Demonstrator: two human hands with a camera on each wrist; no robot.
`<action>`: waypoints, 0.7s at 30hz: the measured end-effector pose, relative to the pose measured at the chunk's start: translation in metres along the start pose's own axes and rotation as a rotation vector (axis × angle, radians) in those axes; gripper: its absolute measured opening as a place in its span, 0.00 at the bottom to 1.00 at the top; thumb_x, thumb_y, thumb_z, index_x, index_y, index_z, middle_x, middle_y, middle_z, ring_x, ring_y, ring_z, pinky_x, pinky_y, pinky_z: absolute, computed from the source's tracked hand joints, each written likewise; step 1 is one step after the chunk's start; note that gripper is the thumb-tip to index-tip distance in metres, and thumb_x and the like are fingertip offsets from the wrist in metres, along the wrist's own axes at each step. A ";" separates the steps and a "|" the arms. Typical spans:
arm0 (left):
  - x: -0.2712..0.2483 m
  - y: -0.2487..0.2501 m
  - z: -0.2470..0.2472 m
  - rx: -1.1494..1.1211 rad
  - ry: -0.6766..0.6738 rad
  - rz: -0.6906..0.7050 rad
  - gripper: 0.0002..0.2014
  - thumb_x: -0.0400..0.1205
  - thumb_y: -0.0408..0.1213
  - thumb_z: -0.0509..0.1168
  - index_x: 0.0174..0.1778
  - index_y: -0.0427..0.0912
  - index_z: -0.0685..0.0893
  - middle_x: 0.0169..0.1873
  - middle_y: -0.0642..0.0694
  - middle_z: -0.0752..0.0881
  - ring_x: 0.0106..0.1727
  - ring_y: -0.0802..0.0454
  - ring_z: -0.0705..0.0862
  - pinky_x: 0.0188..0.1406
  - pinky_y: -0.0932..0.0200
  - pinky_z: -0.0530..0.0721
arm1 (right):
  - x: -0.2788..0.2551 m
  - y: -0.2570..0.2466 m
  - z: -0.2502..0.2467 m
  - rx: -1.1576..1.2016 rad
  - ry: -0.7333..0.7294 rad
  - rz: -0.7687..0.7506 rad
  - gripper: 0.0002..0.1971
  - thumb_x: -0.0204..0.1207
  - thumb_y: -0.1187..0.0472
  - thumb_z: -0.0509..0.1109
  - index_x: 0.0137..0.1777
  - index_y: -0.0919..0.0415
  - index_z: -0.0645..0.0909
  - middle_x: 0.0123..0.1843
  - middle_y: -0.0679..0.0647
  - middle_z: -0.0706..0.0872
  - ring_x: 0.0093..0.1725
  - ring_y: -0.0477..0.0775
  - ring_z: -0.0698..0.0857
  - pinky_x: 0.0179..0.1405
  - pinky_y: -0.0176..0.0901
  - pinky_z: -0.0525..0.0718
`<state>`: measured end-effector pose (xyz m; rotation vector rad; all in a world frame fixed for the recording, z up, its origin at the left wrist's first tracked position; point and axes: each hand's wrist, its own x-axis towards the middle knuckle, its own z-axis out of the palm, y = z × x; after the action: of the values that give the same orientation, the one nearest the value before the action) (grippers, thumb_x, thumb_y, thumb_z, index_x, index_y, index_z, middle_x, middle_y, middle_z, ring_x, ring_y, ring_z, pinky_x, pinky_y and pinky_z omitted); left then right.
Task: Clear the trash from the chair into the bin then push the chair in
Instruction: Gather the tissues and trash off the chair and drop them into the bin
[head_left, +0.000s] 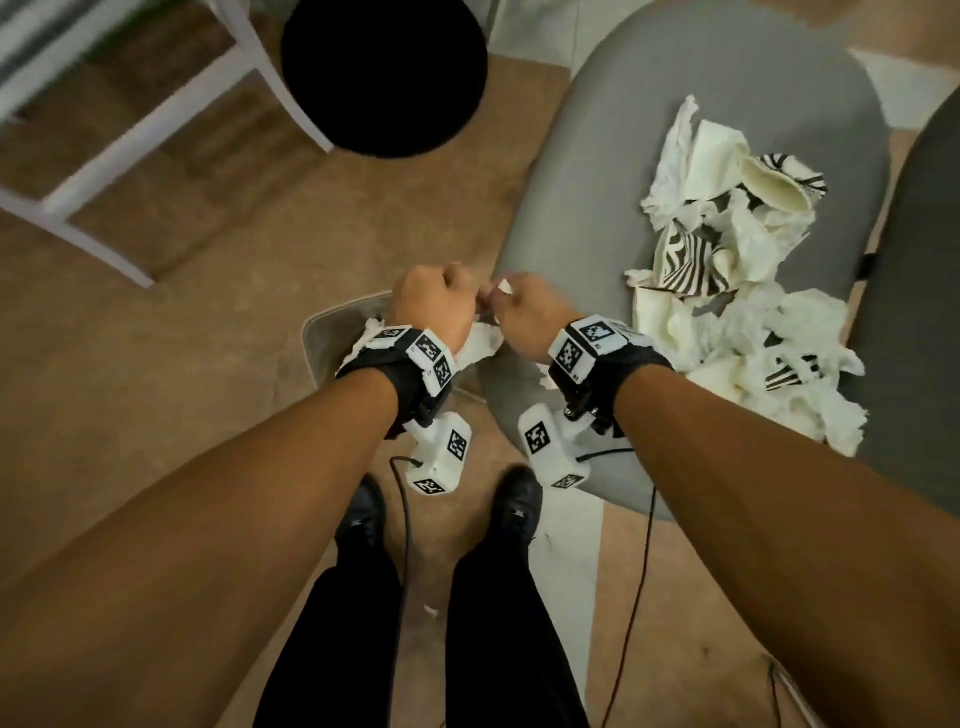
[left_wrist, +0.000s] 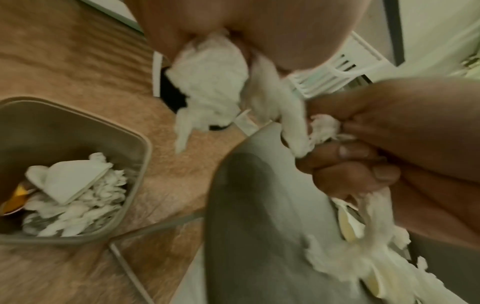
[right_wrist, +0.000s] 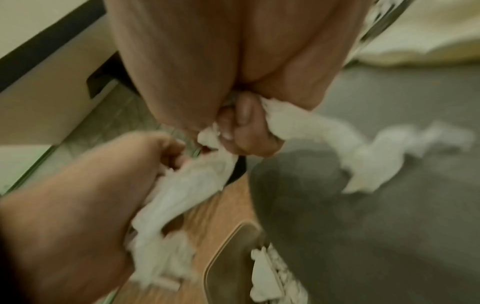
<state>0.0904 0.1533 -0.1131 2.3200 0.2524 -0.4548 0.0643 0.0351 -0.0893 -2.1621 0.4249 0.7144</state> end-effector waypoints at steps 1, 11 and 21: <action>0.002 -0.014 -0.007 0.005 0.023 -0.066 0.22 0.84 0.42 0.56 0.35 0.31 0.87 0.26 0.38 0.78 0.35 0.38 0.77 0.35 0.53 0.68 | 0.001 -0.012 0.015 -0.031 -0.056 -0.013 0.16 0.89 0.57 0.55 0.54 0.61 0.85 0.56 0.62 0.89 0.58 0.63 0.86 0.58 0.47 0.81; 0.042 -0.202 -0.024 -0.248 -0.173 -0.466 0.28 0.83 0.27 0.56 0.80 0.34 0.57 0.63 0.42 0.73 0.63 0.46 0.74 0.64 0.56 0.74 | 0.078 -0.021 0.174 0.024 -0.231 0.265 0.24 0.77 0.59 0.60 0.73 0.62 0.75 0.64 0.65 0.84 0.58 0.67 0.84 0.57 0.56 0.83; 0.078 -0.272 -0.006 -0.359 -0.269 -0.435 0.37 0.67 0.34 0.60 0.77 0.47 0.73 0.70 0.42 0.80 0.63 0.40 0.86 0.60 0.42 0.87 | 0.120 -0.002 0.229 0.116 -0.113 0.304 0.34 0.74 0.51 0.66 0.81 0.55 0.66 0.74 0.59 0.81 0.67 0.66 0.83 0.65 0.53 0.83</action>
<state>0.0794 0.3524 -0.3138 1.8249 0.6542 -0.8531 0.0793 0.2082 -0.2809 -1.9575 0.7258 0.9498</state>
